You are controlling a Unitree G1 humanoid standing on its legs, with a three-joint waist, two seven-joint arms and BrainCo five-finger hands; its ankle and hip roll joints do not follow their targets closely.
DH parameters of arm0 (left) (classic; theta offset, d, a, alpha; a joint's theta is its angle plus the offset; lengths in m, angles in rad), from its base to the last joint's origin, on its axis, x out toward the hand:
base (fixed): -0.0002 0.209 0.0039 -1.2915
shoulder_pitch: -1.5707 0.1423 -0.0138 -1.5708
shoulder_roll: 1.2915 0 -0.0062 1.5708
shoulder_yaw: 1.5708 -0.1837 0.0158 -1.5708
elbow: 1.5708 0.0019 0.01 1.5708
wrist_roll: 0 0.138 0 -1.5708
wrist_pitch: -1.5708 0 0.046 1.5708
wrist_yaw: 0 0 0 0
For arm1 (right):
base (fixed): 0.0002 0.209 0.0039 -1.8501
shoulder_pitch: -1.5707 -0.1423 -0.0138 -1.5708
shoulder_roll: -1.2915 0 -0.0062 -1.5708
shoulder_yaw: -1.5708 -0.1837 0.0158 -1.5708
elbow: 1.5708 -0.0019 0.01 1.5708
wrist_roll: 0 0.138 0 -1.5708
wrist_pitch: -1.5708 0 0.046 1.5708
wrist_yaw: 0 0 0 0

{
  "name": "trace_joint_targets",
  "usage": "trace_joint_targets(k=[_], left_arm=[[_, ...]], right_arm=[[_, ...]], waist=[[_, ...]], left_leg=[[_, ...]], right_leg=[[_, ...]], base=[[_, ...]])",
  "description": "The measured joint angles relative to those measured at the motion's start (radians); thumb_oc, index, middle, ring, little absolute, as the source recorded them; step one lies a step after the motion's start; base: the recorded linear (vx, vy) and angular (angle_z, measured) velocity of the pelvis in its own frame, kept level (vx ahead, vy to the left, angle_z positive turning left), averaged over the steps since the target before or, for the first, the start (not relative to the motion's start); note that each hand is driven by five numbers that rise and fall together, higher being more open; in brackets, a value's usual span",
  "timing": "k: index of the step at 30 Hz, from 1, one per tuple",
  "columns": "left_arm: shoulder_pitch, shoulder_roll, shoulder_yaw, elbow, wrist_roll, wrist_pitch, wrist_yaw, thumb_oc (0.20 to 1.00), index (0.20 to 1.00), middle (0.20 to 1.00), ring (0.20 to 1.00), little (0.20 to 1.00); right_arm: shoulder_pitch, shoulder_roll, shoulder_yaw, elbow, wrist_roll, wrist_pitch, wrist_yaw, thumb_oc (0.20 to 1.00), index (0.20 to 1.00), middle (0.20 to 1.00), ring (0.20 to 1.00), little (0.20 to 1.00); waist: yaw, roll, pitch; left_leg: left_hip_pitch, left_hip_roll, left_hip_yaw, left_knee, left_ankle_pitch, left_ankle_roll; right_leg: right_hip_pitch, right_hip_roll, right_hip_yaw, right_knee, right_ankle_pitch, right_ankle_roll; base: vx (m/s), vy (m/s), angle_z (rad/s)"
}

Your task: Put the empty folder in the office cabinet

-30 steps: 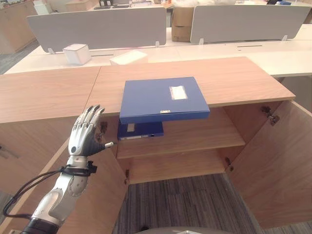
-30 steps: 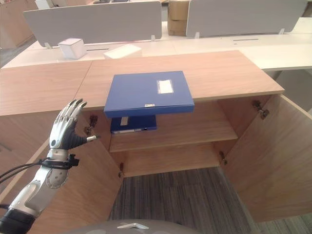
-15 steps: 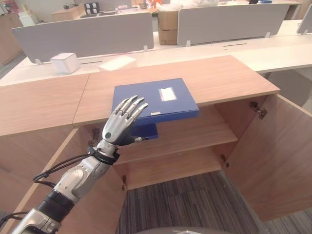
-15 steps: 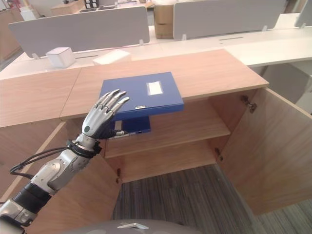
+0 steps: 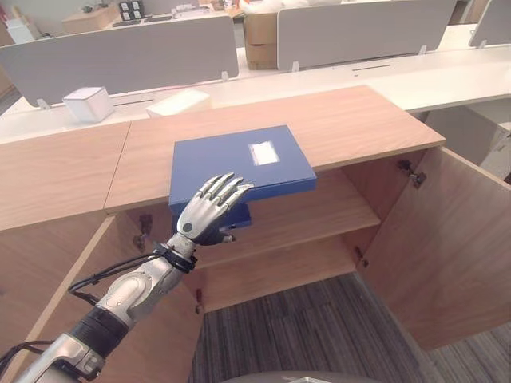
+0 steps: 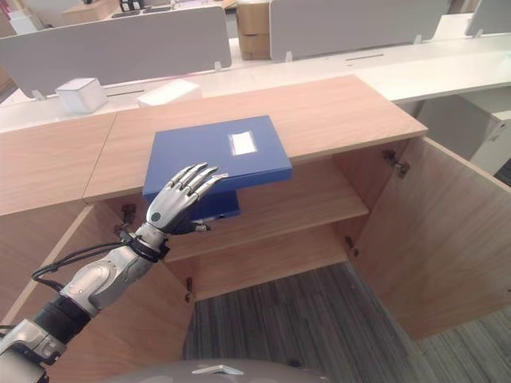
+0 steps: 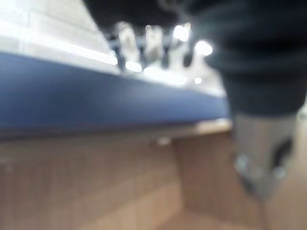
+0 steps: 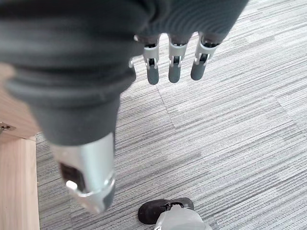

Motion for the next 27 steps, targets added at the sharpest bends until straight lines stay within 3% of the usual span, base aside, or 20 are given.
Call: trace_joint_targets(k=[7,17,27], left_arm=[[-0.018,-0.002,0.003,0.053,0.002,0.034,0.016,1.000,1.000,1.000,1.000,1.000],[-0.039,-0.002,0.032,0.078,0.032,0.088,0.064,1.000,1.000,1.000,1.000,1.000],[-0.050,-0.033,0.032,0.093,0.036,0.093,0.074,1.000,1.000,1.000,1.000,1.000]], right_arm=[[0.001,0.000,-0.010,0.000,0.001,-0.003,0.000,1.000,1.000,1.000,1.000,1.000],[0.009,0.000,-0.010,0.000,0.001,-0.004,0.000,1.000,1.000,1.000,1.000,1.000],[0.008,0.000,-0.009,0.000,0.001,-0.009,0.000,1.000,1.000,1.000,1.000,1.000]], waist=[[0.001,-0.014,0.005],[0.000,-0.059,0.027],[0.002,-0.066,0.028]], left_leg=[[-0.023,0.002,0.003,0.000,0.003,-0.001],[-0.029,0.007,0.008,0.000,0.004,-0.005],[-0.031,0.007,0.009,0.000,0.005,-0.004]], right_leg=[[-0.025,0.002,0.002,0.001,0.007,0.004],[-0.033,0.006,0.005,0.000,0.010,0.002],[-0.035,0.007,0.007,0.001,0.011,0.003]], base=[[0.00,0.000,0.00],[0.00,-0.002,-0.01],[0.00,0.001,0.00]])
